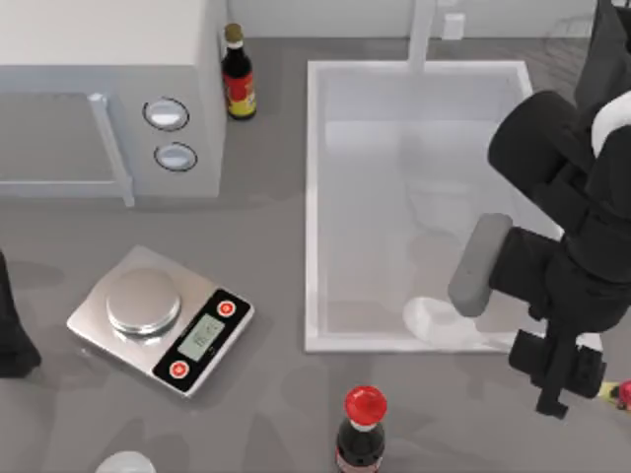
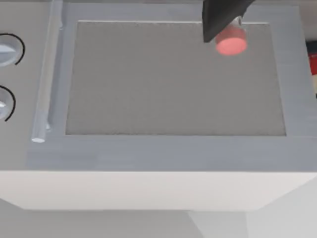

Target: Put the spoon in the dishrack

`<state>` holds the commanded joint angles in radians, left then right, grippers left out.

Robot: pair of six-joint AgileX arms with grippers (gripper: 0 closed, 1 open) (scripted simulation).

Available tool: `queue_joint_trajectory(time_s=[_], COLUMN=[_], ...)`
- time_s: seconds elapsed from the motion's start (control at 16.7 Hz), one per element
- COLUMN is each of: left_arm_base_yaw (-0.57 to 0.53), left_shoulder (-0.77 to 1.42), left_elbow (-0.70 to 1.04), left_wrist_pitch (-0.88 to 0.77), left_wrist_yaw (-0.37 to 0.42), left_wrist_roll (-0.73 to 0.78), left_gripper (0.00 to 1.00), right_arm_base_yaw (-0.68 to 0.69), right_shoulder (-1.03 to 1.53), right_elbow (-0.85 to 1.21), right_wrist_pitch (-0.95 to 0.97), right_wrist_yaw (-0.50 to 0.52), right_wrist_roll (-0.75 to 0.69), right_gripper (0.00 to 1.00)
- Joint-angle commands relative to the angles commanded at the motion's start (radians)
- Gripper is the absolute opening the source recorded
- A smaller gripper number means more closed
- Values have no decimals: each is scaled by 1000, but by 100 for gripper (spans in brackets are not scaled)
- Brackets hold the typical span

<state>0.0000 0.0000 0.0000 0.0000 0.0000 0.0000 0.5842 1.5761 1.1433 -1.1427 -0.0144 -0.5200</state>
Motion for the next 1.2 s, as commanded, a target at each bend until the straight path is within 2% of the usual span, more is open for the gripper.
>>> queue_joint_trajectory(time_s=[0.24, 0.48, 0.9, 1.2], left_arm_base_yaw=[0, 0, 0, 0], left_shoulder=[0, 0, 0, 0], left_elbow=[0, 0, 0, 0], left_wrist_pitch=[0, 0, 0, 0], left_wrist_yaw=[0, 0, 0, 0], left_wrist_roll=[0, 0, 0, 0], left_gripper=[100, 100, 100, 100], right_arm_base_yaw=[-4, -11, -39, -263], right_shoulder=[-57, -100, -109, -189], right_elbow=[201, 294, 290, 259], right_wrist_pitch=[-264, -364, -331, -95], right_wrist_yaw=[0, 0, -20, -142], right_wrist_roll=[-3, -1, 13, 110], right_gripper=[0, 0, 0, 0])
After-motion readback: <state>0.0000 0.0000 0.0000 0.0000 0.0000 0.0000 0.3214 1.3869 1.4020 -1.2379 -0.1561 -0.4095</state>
